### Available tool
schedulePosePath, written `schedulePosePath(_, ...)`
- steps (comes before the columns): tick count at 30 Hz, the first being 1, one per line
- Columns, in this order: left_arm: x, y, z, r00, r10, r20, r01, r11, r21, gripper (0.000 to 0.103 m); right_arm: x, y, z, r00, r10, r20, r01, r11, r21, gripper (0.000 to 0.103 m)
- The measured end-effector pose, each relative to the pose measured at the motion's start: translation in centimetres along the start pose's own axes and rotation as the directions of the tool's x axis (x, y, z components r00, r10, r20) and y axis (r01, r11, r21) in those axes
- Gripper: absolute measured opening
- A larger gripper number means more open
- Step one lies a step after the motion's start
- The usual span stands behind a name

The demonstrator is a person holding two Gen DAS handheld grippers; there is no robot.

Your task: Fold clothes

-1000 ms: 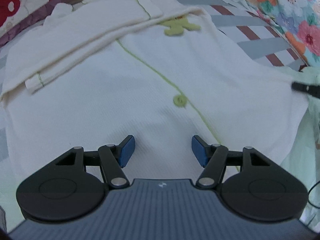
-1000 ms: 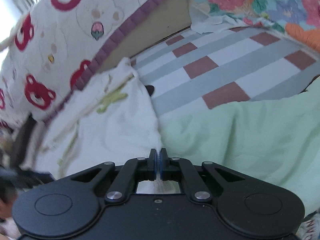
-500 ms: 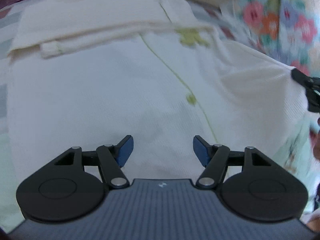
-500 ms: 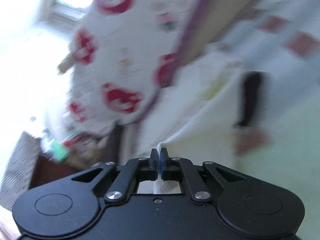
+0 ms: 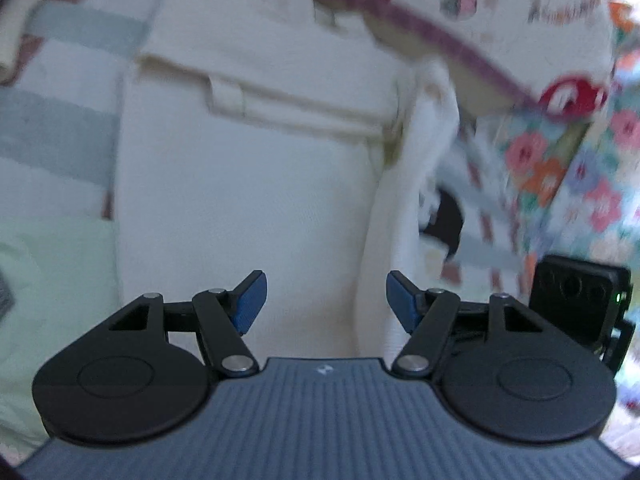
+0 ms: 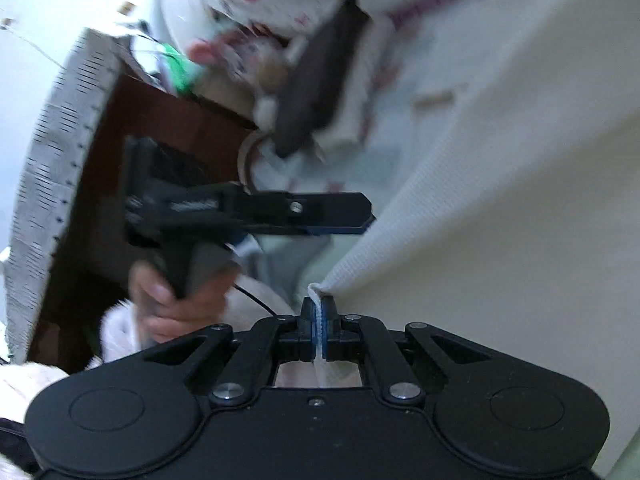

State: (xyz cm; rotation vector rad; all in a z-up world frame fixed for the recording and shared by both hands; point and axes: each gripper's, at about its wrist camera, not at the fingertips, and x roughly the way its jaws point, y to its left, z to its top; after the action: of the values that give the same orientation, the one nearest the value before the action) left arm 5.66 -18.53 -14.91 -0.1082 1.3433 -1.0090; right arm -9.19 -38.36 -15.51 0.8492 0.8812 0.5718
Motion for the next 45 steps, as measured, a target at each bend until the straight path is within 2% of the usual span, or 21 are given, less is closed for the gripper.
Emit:
schedulePosePath(2,1.9,-0.5,0.6,0.999,0.012,-0.041,-0.010,0.999,0.050,0.065,0.3,-0.4,-0.6,1.000,0.001,-0.011,-0.001,1.000,0.010,0.005)
schedulePosePath(4,3.6,-1.1,1.5,0.998,0.059,-0.036,-0.056,0.995,0.086,0.066,-0.2,-0.4,-0.9,1.000,0.013,0.001,-0.013,1.000,0.013,0.005)
schedulePosePath(6,4.6,-1.9,2.3,0.999,-0.005,-0.049,0.010,0.994,0.107,0.067,-0.9,-0.3,-1.2,0.999,0.026,0.019,-0.026,1.000,0.012,0.005)
schedulePosePath(8,5.6,-2.8,2.9,0.992,-0.099,-0.079,0.108,0.987,0.118,0.075,-1.8,-0.2,-1.3,0.999,0.029,0.038,-0.029,1.000,0.007,0.005)
schedulePosePath(10,7.2,-3.2,2.8,0.987,-0.109,-0.122,0.124,0.985,0.124,0.075,-2.6,-0.8,-1.4,0.999,0.022,0.044,-0.022,1.000,0.007,0.005)
schedulePosePath(11,7.9,-3.3,2.5,0.987,-0.087,-0.134,0.104,0.987,0.126,0.071,-2.5,-0.9,-1.3,0.999,0.004,0.041,-0.004,1.000,0.005,0.005)
schedulePosePath(12,8.4,-3.5,2.0,0.988,-0.064,-0.139,0.084,0.986,0.144,0.055,-2.4,-0.9,-1.2,0.999,-0.019,0.033,0.019,1.000,0.001,0.005)
schedulePosePath(13,8.8,-3.6,1.5,0.989,-0.040,-0.142,0.064,0.984,0.168,0.028,-2.3,-0.9,-1.2,0.999,-0.048,0.017,0.048,0.999,-0.007,0.005)
schedulePosePath(14,9.0,-3.7,1.1,0.989,-0.017,-0.147,0.044,0.982,0.184,0.018,-2.2,-0.8,-1.1,0.997,-0.078,0.002,0.078,0.997,-0.017,0.008)
schedulePosePath(17,8.9,-3.9,0.5,0.993,0.012,-0.121,0.012,0.980,0.198,0.013,-3.9,-0.8,0.3,0.990,-0.141,-0.019,0.141,0.990,-0.013,0.014)
schedulePosePath(19,8.5,-4.2,0.3,0.994,0.018,-0.105,0.004,0.979,0.203,0.010,-6.0,-1.0,2.4,0.982,-0.188,0.015,0.188,0.982,0.013,0.035)
schedulePosePath(20,8.4,-4.3,0.2,0.995,0.025,-0.095,-0.005,0.978,0.207,0.010,-7.4,-1.1,3.6,0.969,-0.240,0.054,0.238,0.971,0.025,0.043)
schedulePosePath(21,8.4,-4.4,0.1,0.996,0.032,-0.087,-0.013,0.977,0.213,0.010,-8.9,-1.3,5.2,0.949,-0.301,0.093,0.299,0.954,0.037,0.044)
schedulePosePath(25,7.6,-4.7,-0.4,0.996,0.060,-0.061,-0.044,0.969,0.244,0.010,-12.2,-1.6,12.4,0.827,-0.533,0.179,0.523,0.846,0.100,0.048)
schedulePosePath(26,7.5,-4.8,-0.5,0.996,0.066,-0.055,-0.050,0.966,0.253,0.010,-12.5,-1.9,14.1,0.803,-0.567,0.184,0.554,0.824,0.123,0.049)
schedulePosePath(29,7.2,-4.8,-0.6,0.997,0.067,-0.046,-0.053,0.964,0.261,0.010,-12.2,-3.0,18.8,0.756,-0.628,0.185,0.598,0.777,0.198,0.049)
schedulePosePath(32,7.2,-4.8,-0.7,0.997,0.063,-0.040,-0.050,0.964,0.261,0.010,-10.9,-4.9,22.1,0.744,-0.649,0.160,0.594,0.752,0.287,0.049)
schedulePosePath(34,7.2,-4.6,-0.7,0.998,0.058,-0.038,-0.046,0.964,0.261,0.010,-9.3,-5.9,23.7,0.721,-0.682,0.121,0.615,0.710,0.344,0.050)
schedulePosePath(41,7.3,-4.2,-0.7,0.998,0.038,-0.044,-0.026,0.968,0.248,0.010,-6.0,-8.7,26.2,0.612,-0.790,0.037,0.723,0.578,0.379,0.051)
schedulePosePath(43,7.4,-4.2,-0.7,0.998,0.033,-0.046,-0.021,0.969,0.245,0.010,-5.6,-9.7,26.4,0.602,-0.798,0.024,0.728,0.561,0.395,0.051)
schedulePosePath(45,7.4,-4.2,-0.7,0.998,0.023,-0.055,-0.010,0.973,0.232,0.010,-5.4,-10.4,26.5,0.608,-0.794,0.022,0.718,0.561,0.411,0.052)
